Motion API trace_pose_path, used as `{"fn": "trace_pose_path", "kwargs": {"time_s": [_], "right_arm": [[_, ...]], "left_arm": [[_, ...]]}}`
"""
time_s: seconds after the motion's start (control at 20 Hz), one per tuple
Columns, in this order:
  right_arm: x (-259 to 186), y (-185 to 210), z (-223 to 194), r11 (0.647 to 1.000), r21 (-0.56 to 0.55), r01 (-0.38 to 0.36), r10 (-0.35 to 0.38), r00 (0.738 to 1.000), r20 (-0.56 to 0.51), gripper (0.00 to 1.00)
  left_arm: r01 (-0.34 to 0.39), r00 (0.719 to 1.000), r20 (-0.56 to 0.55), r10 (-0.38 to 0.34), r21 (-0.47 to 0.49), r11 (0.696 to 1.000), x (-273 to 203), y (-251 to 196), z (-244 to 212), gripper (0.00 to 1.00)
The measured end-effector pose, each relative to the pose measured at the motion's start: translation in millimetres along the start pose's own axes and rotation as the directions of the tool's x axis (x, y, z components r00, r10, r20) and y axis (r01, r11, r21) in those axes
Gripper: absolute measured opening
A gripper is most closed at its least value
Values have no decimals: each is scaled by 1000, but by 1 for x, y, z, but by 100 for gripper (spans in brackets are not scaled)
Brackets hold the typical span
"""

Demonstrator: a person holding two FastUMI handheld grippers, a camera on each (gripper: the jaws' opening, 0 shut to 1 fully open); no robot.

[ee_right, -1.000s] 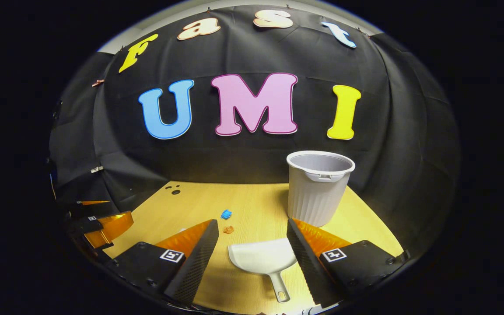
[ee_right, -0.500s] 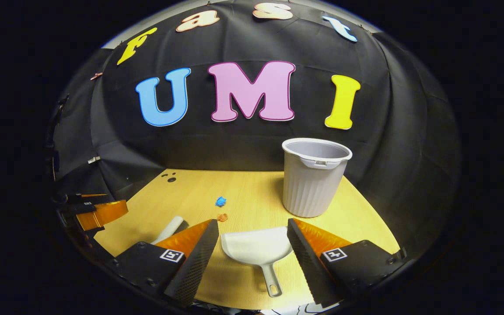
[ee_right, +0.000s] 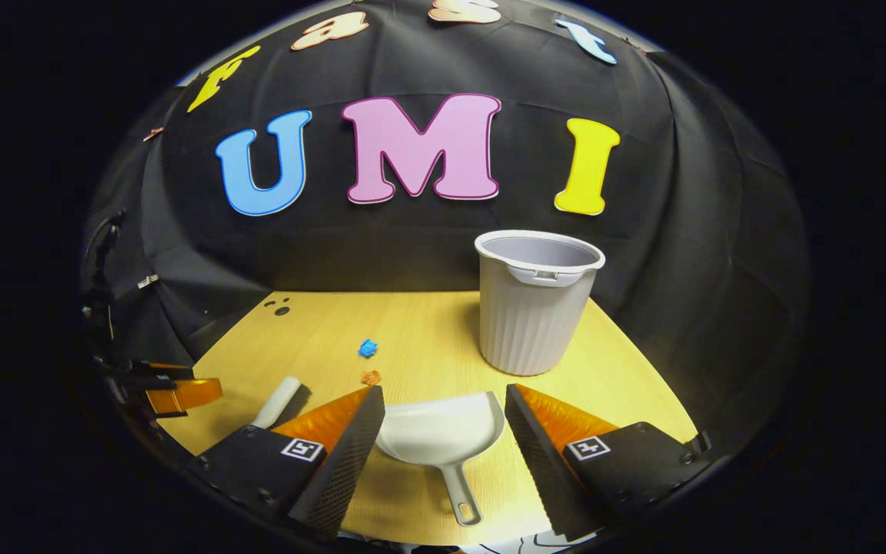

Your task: Pick up the small broom and dustpan from the desktop, sweep the trash into the dustpan with the broom, and then empty the trash into the garbage bin.

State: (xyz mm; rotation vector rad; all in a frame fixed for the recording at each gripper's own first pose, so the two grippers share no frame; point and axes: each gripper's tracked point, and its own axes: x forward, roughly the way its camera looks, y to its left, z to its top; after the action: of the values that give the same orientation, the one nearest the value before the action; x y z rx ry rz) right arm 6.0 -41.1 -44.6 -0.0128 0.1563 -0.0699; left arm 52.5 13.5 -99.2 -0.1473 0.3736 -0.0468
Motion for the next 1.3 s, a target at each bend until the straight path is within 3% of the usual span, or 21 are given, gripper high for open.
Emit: {"fn": "trace_pose_path", "kwargs": {"time_s": [0.15, 0.35, 0.8, 1.0, 1.2, 1.3], "right_arm": [[0, -4, -3, 1000, -18, 15, -15, 1000, -14, 98], [-11, -5, -16, 999, -28, 21, -23, 999, -42, 99], [-31, -1, -51, 999, -6, 40, -41, 991, -124, 98], [-35, 3, -58, 999, 15, 40, -38, 989, -141, 98], [-35, 2, -65, 998, 35, 45, -39, 986, -161, 98], [-33, -1, -70, 998, 41, 51, -43, 983, -181, 98]], "left_arm": [[1, 992, -128, -3, -16, 1000, 25, 9, -30, 96], [4, 953, -304, -8, -15, 1000, 53, 17, -69, 96], [0, 896, -440, 57, 127, 992, 96, 21, -99, 94], [-4, 879, -469, 84, 168, 986, 108, 18, -109, 84], [-22, 868, -489, 85, 134, 991, 113, 14, -117, 73], [-38, 880, -464, 98, 137, 990, 119, 16, -114, 61]]}}
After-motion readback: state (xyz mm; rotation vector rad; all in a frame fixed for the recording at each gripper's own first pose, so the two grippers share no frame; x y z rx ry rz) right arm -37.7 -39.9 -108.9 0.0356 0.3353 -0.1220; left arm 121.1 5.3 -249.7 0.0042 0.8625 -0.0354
